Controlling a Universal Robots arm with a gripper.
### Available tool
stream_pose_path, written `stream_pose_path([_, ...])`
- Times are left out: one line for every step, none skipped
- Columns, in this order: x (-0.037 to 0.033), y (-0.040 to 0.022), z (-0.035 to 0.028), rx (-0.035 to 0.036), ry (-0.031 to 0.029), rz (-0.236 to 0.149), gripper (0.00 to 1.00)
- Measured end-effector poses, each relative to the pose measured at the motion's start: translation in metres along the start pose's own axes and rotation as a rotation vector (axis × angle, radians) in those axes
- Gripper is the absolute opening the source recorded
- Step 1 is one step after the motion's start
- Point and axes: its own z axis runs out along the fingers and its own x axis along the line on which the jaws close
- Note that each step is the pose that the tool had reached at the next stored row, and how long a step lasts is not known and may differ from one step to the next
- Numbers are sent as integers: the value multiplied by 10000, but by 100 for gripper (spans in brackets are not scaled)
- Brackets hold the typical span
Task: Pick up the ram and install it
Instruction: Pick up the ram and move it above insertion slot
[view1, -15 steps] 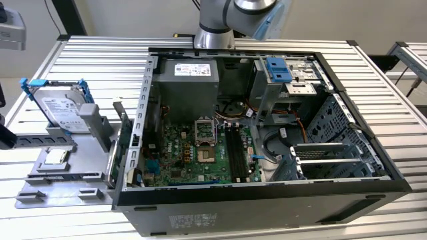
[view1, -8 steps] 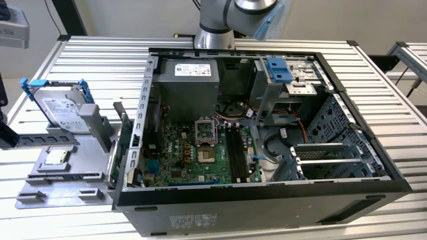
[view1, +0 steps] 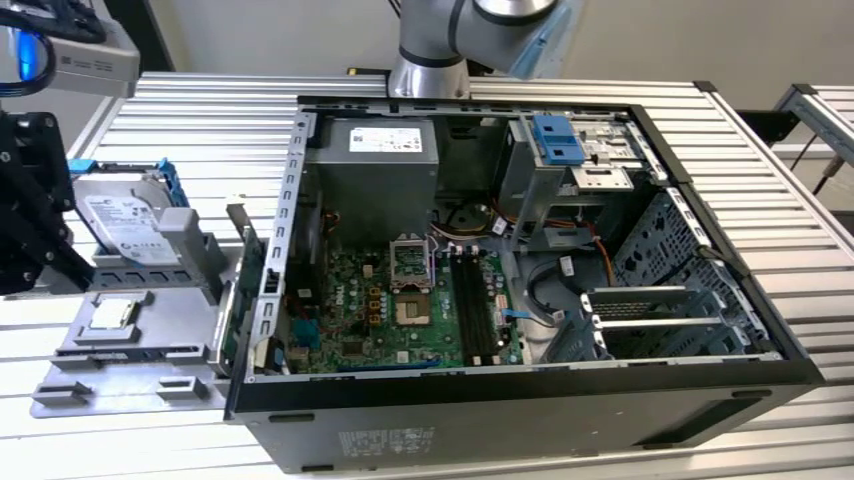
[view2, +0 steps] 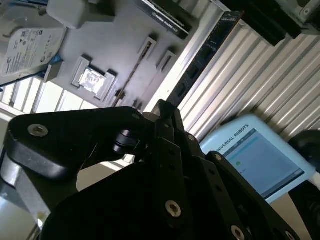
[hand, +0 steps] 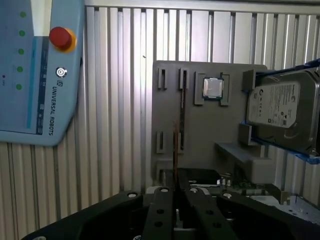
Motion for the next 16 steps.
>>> stream_pose_path([0, -32, -5, -3, -3, 0, 0])
stream_pose_path([-1, -47, -27, -11, 1, 0, 0])
stream_pose_path([-2, -55, -53, -15, 1, 1, 0])
stream_pose_path([-4, -64, -74, -21, -2, 1, 0])
stream_pose_path([-5, -71, -93, -30, -1, 1, 0])
stream_pose_path([-6, -77, -113, -39, -1, 2, 0])
stream_pose_path([-7, -79, -131, -48, -1, 3, 0])
stream_pose_path([-8, -79, -148, -55, 0, 5, 0])
stream_pose_path([-9, -80, -170, -57, -1, 4, 0])
stream_pose_path([-10, -81, -193, -60, -1, 4, 0])
stream_pose_path([-10, -81, -201, -61, 0, 3, 0])
stream_pose_path([-10, -81, -201, -59, -2, 3, 0])
stream_pose_path([-10, -81, -201, -59, -2, 3, 0])
stream_pose_path([-10, -87, -201, -59, -2, 2, 0])
stream_pose_path([-10, -107, -202, -61, -1, 0, 0])
stream_pose_path([-11, -135, -201, -61, -1, 2, 0])
